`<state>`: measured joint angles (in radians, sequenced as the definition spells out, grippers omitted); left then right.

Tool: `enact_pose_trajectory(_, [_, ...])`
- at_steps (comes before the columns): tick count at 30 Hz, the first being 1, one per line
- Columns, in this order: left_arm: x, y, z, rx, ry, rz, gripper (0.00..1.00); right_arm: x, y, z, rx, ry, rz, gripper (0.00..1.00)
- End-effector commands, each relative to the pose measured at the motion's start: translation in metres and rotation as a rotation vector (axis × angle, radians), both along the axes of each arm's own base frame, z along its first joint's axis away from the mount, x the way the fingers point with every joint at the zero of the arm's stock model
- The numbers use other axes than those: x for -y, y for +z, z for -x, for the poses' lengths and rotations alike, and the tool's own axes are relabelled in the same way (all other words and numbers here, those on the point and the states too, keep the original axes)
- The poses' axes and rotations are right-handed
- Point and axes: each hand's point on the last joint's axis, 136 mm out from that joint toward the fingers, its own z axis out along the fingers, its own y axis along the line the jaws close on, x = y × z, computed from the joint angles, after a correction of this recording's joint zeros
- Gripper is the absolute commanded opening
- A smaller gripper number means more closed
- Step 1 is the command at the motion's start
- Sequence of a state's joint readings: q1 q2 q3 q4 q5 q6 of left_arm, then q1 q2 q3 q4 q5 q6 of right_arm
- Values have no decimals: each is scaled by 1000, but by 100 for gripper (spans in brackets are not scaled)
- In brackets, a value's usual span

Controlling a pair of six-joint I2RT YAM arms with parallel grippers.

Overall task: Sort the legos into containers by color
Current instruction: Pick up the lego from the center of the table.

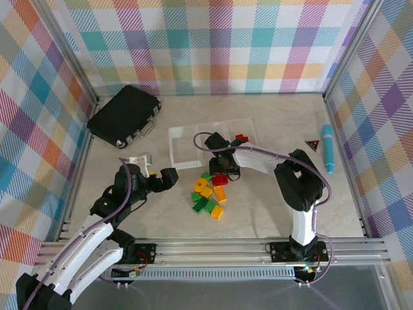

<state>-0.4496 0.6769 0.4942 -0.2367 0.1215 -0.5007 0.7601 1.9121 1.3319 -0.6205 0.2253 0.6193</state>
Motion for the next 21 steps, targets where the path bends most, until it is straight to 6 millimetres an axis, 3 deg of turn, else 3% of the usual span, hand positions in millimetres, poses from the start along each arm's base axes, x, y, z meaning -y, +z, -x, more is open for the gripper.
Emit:
enact_pose_trajectory(1, [1, 2, 1, 4, -17, -21, 100, -9, 1, -8, 19, 3, -8, 67])
enact_pose_trajectory(14, [1, -1, 1, -1, -14, -22, 100, -7, -11, -8, -1, 0, 25, 54])
enact_pose_trajectory(21, [-1, -2, 3, -5, -11, -25, 100, -2, -10, -3, -5, 6, 31, 34])
